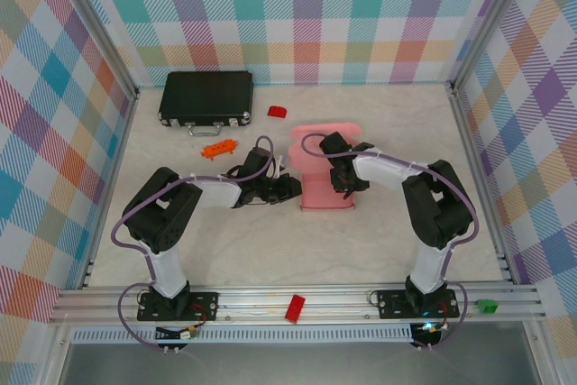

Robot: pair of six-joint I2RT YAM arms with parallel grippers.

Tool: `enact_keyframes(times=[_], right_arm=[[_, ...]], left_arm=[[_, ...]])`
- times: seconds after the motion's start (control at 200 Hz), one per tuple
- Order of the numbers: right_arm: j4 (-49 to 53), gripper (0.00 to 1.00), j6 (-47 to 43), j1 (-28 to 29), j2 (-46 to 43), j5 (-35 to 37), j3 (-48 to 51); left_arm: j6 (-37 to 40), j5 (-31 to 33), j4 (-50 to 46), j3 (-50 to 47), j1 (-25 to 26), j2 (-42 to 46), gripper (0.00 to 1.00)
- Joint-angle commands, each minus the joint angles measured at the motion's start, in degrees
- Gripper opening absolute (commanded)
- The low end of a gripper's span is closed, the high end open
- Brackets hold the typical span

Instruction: Fold the paper box

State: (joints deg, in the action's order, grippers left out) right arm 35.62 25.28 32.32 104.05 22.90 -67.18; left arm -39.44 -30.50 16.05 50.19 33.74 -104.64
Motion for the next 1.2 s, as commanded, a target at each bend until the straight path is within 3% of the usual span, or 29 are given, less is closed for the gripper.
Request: enact_keyframes(times=[0.0,0.12,0.285,0.405,0.645,0.77,1.075,1.195], right_arm=[[0.27,0.44,1.42,-0.41,-1.56,0.01,0.89],[0.27,0.53,1.33,-1.06,-1.52,0.12,1.73],[-0.67,0.56,1.06,-1.96,-3.12,-0.92,3.80],[-2.49,0.61,-0.18,-2.43,-5.61,-3.03,5.62],[-4.42,0.68,-2.24,-2.50,-10.95,-5.88,8.58],[-6.75,0.69,-3.07,-2.82,-14.88,-8.55,10.11],[-10.21,0.70,-8.05,-8.82,-24.42,-15.70,12.28],[-11.47,0.69,-12.17,-15.18,-26.17,-21.33,12.20]], left_arm=[[0.52,-0.63,-2.50,0.90,0.89,-0.35,0.22],[0.76,0.41,-3.50,0.75,0.92,0.72,0.27],[1.42,1.58,-4.53,0.51,0.98,2.55,0.36],[1.81,2.05,-4.55,0.07,0.98,3.94,0.51],[4.82,5.77,-8.04,-0.84,1.02,8.46,0.71],[7.83,9.62,-13.34,0.20,0.96,11.58,0.76],[20.85,28.32,-35.77,9.28,0.82,18.60,0.88],[24.95,28.03,-40.13,15.11,-0.52,16.38,0.88]])
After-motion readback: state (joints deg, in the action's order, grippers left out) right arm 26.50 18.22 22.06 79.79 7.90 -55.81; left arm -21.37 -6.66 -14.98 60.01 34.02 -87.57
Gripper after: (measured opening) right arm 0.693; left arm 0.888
